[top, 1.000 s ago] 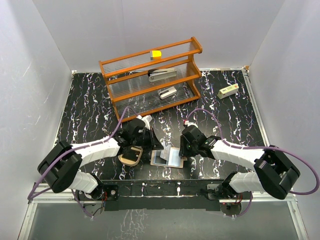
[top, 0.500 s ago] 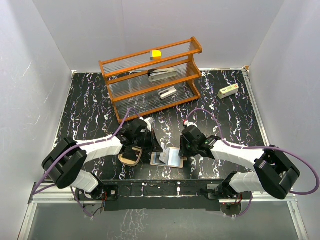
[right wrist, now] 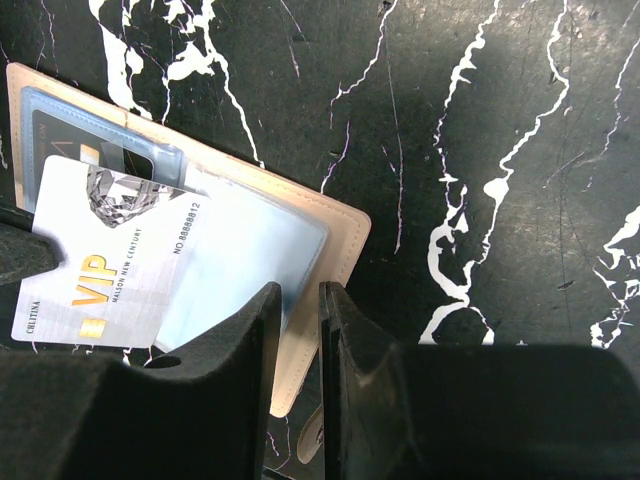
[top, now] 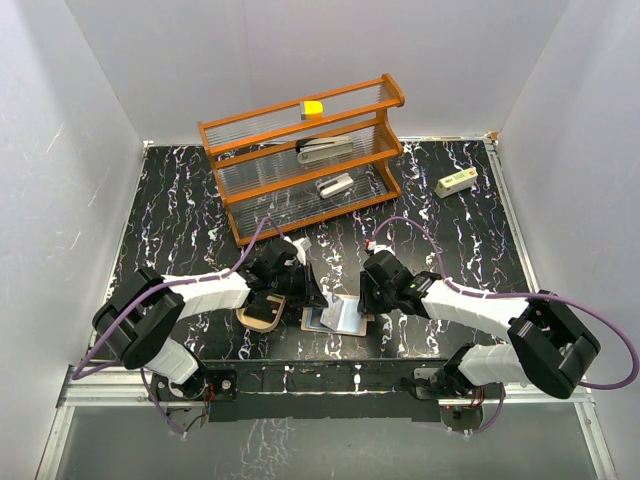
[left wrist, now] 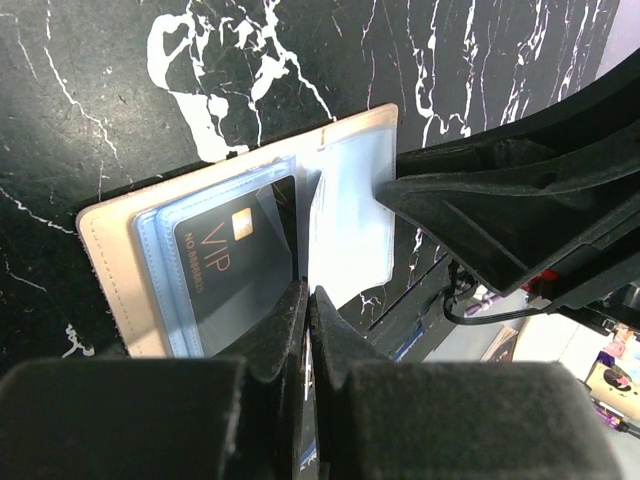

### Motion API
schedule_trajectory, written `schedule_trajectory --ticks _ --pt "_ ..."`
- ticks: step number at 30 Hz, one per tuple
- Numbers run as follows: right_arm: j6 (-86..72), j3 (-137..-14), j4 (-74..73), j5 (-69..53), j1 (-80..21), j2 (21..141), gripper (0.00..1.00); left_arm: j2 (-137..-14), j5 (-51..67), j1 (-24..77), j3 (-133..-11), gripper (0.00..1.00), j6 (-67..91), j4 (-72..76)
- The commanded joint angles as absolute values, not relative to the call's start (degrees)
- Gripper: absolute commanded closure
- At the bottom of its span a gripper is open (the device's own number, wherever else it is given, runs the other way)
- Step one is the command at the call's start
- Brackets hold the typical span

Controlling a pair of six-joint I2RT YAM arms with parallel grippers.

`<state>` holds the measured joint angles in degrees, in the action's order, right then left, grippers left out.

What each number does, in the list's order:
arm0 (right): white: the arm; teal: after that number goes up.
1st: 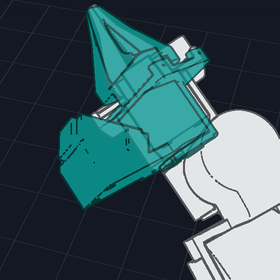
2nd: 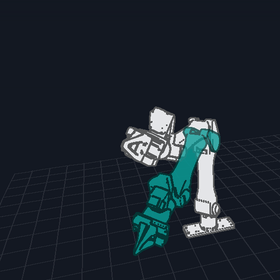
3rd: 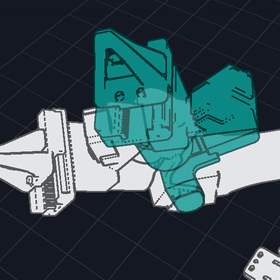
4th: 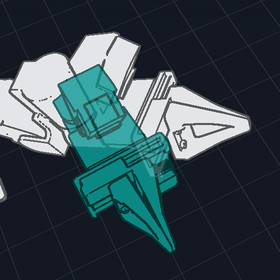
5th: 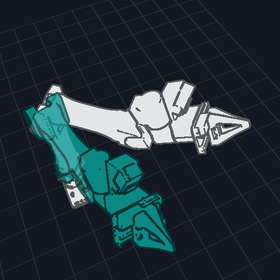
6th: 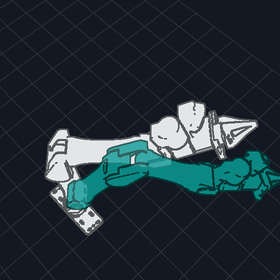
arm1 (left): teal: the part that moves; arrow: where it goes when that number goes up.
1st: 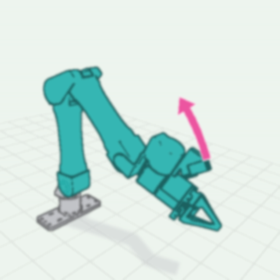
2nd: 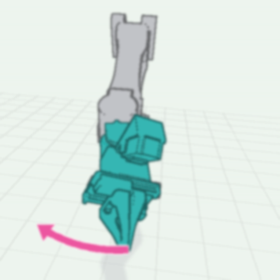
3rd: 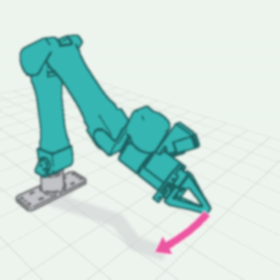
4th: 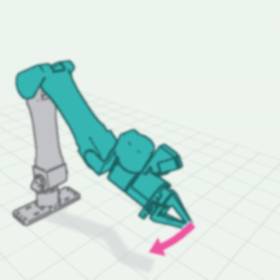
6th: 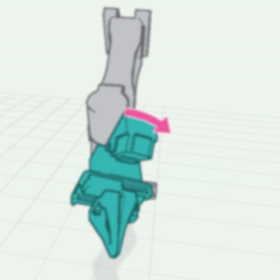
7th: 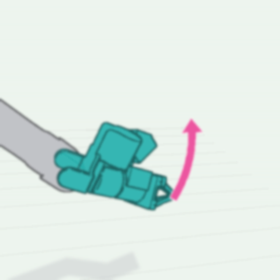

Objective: Put the credit cards into the card holder
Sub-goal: Insert the credit card into the card holder.

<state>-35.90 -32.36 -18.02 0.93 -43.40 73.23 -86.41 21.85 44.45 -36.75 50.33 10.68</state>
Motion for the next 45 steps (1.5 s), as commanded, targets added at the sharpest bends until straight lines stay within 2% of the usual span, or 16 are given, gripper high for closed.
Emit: schedule_trajectory --ticks 1,10,45 --pt "-34.89 -31.55 -15.83 3.22 -43.42 74.61 0.79 -86.48 23.12 44.73 -36.49 1.0 49.71 12.55" --pt "-35.41 -30.94 -14.08 2.4 -43.5 75.81 0.8 -86.61 16.55 44.74 -36.83 1.0 49.12 10.07" --pt "-42.57 -25.65 -7.56 1.55 -43.43 71.42 0.8 -89.31 10.51 49.06 -35.38 1.0 56.76 14.72"
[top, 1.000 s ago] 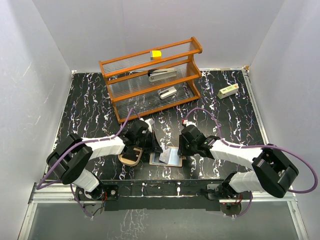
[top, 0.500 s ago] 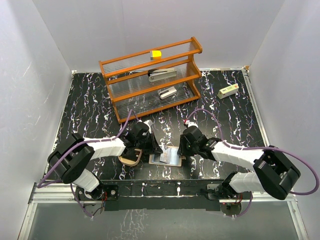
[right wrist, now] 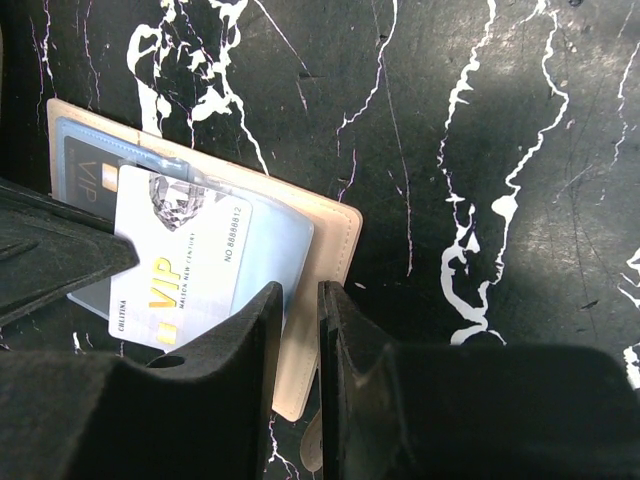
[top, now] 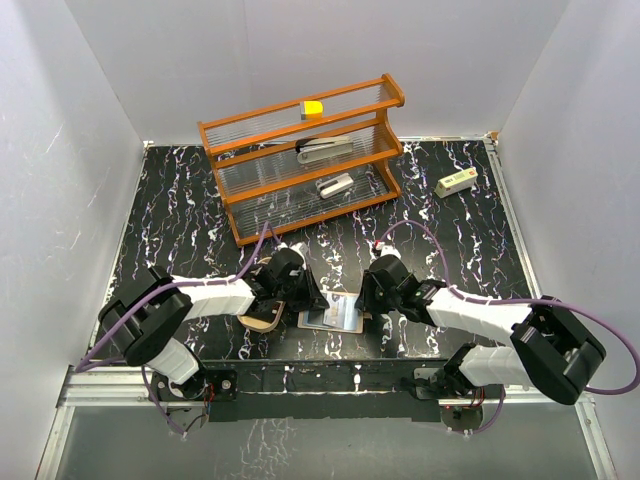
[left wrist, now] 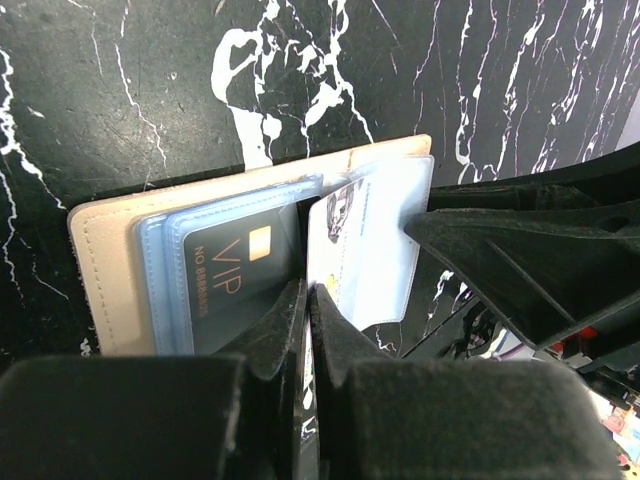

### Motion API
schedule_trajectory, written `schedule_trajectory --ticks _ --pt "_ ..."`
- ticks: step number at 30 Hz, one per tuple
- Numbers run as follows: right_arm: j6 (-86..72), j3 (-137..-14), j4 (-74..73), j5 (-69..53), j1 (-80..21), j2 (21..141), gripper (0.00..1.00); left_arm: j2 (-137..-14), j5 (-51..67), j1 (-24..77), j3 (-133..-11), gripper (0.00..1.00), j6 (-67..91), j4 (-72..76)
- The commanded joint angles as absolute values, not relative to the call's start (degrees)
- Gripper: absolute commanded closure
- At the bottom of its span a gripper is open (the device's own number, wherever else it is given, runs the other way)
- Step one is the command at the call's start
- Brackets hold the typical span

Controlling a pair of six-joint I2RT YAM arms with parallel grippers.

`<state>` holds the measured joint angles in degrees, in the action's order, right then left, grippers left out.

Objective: Put the credit cards into the card holder
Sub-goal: Insert the credit card into the card holder.

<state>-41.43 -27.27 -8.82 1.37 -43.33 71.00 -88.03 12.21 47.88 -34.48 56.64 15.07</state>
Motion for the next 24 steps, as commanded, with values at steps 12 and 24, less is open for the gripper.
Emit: schedule_trajectory --ticks 12,24 --pt "-41.61 -27.83 -10.17 -0.25 -43.43 67.4 0.71 -86.64 6.91 49.87 -36.43 0.74 55.56 10.92" --pt "-41.15 -30.37 -17.1 -3.37 -43.4 61.76 0.6 -84.4 7.82 50.09 -36.97 0.63 54.64 9.4"
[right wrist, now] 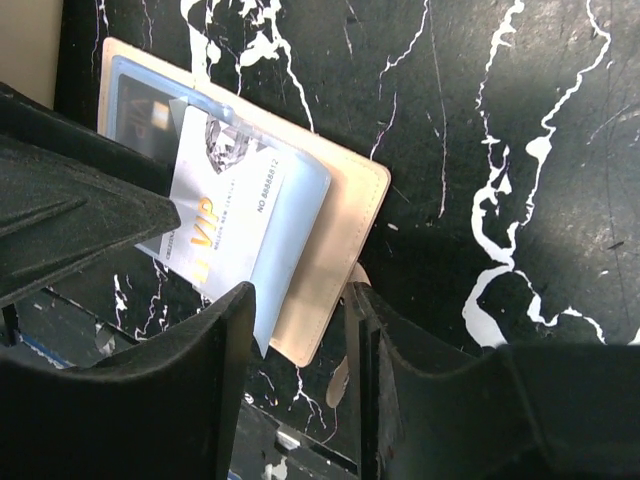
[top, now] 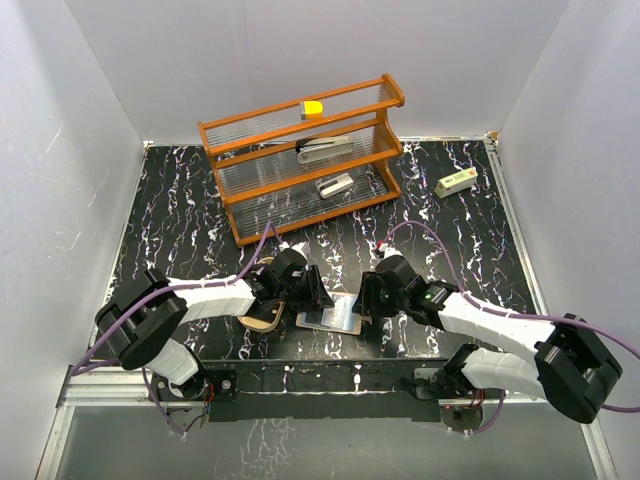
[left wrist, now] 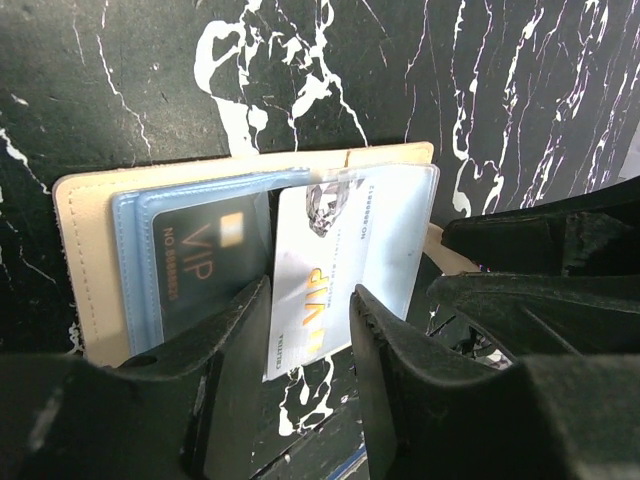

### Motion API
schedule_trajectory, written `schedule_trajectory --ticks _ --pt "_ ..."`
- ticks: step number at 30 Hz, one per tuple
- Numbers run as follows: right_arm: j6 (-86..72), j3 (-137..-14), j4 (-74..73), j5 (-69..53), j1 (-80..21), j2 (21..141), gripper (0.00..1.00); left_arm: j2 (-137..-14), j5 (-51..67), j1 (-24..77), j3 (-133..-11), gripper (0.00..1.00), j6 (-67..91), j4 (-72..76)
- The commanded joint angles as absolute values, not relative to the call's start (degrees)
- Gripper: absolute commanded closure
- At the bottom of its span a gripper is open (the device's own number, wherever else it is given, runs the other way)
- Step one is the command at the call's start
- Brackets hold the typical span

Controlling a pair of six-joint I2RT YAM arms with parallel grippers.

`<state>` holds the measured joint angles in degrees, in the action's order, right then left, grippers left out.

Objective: Put the credit cards into the card holder
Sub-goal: Insert the credit card into the card holder.

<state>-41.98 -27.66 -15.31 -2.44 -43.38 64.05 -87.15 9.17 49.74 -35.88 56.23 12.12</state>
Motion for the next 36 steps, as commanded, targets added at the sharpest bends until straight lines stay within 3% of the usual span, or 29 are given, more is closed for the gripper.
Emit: schedule_trajectory --ticks 1,12,24,36 --pt "-41.05 -30.47 -17.18 -3.15 -43.42 61.5 0.6 -84.32 7.82 50.16 -37.04 0.62 54.59 9.32" --pt "-42.53 -28.04 -15.48 -2.46 -43.45 63.5 0.62 -85.48 9.45 50.3 -38.69 0.59 52.71 7.37" --pt "-43.52 -24.58 -10.14 -1.59 -43.43 66.17 0.77 -87.16 9.3 51.58 -39.1 0.57 52.72 7.38" --pt "-42.84 -22.54 -7.47 -0.35 -43.42 65.9 0.82 -88.61 12.89 52.87 -39.35 0.57 55.52 11.91"
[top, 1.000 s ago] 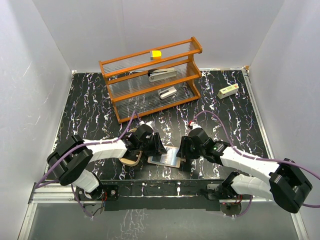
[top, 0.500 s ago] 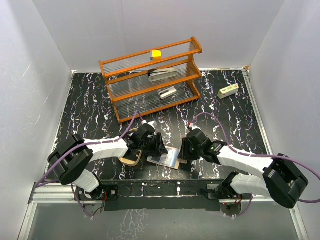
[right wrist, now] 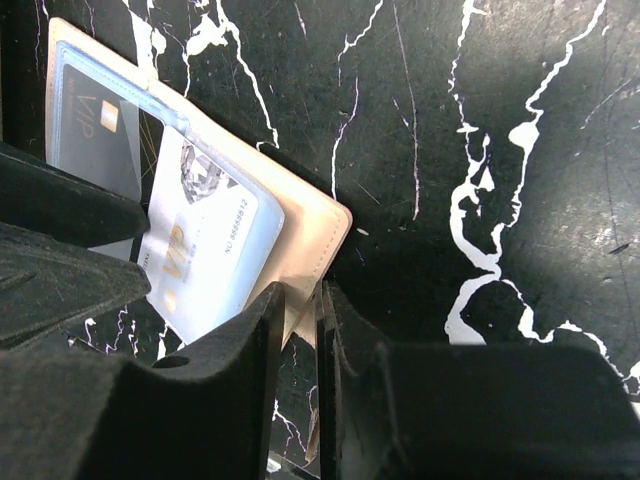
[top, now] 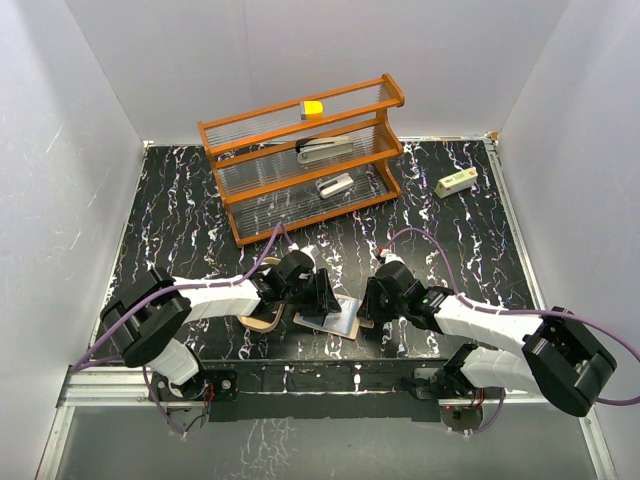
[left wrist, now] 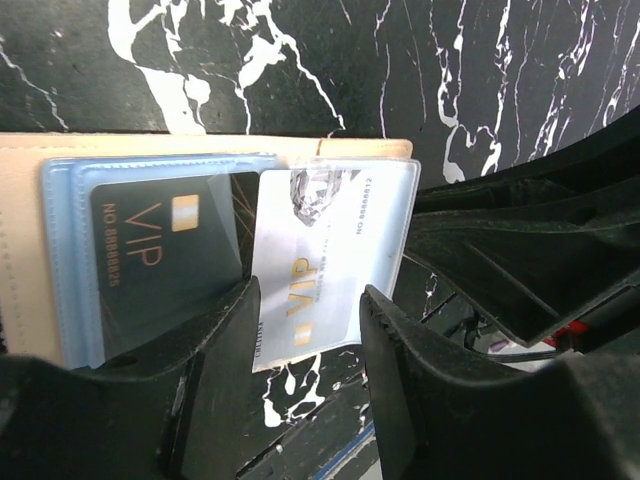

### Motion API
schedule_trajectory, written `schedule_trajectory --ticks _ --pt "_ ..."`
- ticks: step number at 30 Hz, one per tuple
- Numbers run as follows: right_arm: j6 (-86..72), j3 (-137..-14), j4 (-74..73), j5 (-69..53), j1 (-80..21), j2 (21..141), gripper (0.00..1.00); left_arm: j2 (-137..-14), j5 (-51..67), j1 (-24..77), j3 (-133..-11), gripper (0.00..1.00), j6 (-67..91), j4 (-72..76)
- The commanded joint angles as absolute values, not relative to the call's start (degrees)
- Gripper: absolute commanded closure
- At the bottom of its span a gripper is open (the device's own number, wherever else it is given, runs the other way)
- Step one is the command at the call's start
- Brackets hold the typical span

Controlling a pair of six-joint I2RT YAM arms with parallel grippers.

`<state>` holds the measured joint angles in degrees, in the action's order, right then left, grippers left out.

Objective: Put the credit cards into the card holder
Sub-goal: Insert the credit card into the card holder.

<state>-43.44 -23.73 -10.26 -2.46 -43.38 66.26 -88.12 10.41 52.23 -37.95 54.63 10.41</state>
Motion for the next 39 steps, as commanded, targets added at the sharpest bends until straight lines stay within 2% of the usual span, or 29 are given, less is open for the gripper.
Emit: schedule_trajectory --ticks 1,8,12,30,39 --pt "-42.54 -22.44 -7.14 0.07 -43.48 65.92 0.83 -88.45 13.29 52.89 -39.56 0.57 55.5 11.92" --pt "-39.29 -22.24 -3.52 1.22 -43.36 66.65 0.84 -83.66 5.15 52.83 -41.66 0.55 53.29 2.53" --pt "-38.35 -22.74 -3.31 1.37 -43.38 67.32 0.84 -82.56 3.27 52.82 -41.21 0.53 53.18 2.34" --pt "-37.95 -23.46 -1.38 0.8 -43.37 69.25 0.87 -91.51 9.64 52.85 -41.84 0.51 54.43 9.46" --pt "-37.12 -23.77 0.25 1.91 -43.34 71.44 0.88 -90.65 13.5 52.85 -41.89 0.51 56.0 14.85"
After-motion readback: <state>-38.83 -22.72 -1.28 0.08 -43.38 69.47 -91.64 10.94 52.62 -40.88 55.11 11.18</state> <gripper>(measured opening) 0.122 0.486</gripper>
